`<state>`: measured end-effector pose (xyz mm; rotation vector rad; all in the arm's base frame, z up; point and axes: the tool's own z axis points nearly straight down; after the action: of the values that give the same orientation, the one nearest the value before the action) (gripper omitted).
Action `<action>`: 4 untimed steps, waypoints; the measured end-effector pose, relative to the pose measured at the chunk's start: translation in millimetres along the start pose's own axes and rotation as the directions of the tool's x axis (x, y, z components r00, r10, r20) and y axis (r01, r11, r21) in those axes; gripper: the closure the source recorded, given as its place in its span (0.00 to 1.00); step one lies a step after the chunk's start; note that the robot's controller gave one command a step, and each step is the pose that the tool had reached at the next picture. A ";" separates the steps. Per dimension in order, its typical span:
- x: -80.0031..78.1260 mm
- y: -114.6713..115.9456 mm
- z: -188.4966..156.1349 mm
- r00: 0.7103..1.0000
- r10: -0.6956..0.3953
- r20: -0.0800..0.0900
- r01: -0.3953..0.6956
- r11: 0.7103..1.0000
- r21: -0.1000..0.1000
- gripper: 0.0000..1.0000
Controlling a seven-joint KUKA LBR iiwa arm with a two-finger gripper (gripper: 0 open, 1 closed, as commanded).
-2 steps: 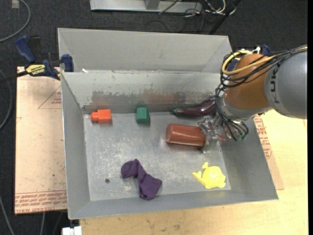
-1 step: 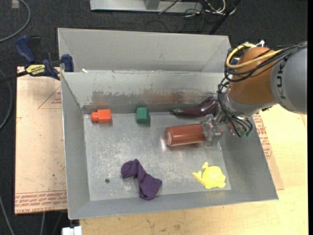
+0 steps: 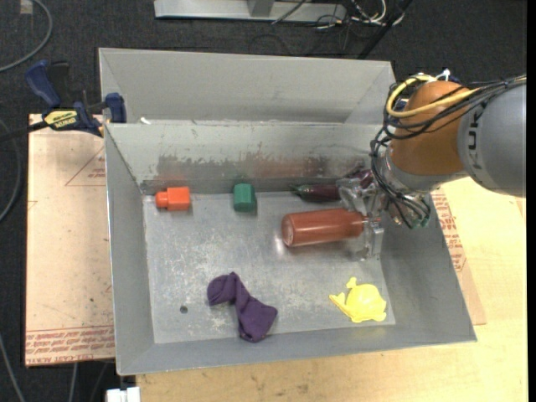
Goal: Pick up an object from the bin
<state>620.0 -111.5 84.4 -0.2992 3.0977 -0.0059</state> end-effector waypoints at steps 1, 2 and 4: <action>1.5 -2.6 14.5 1.000 -0.012 -0.009 0.012 1.000 -0.001 1.00; 1.5 -2.6 14.5 1.000 -0.012 -0.009 0.012 1.000 -0.001 1.00; 25.6 12.6 15.0 0.921 -0.390 -0.006 0.390 0.921 -0.006 1.00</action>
Offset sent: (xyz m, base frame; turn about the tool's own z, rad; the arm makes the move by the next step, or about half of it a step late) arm 0.0000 0.0000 0.0000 0.0000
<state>592.9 -104.1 68.6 -0.9130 2.9849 -0.0090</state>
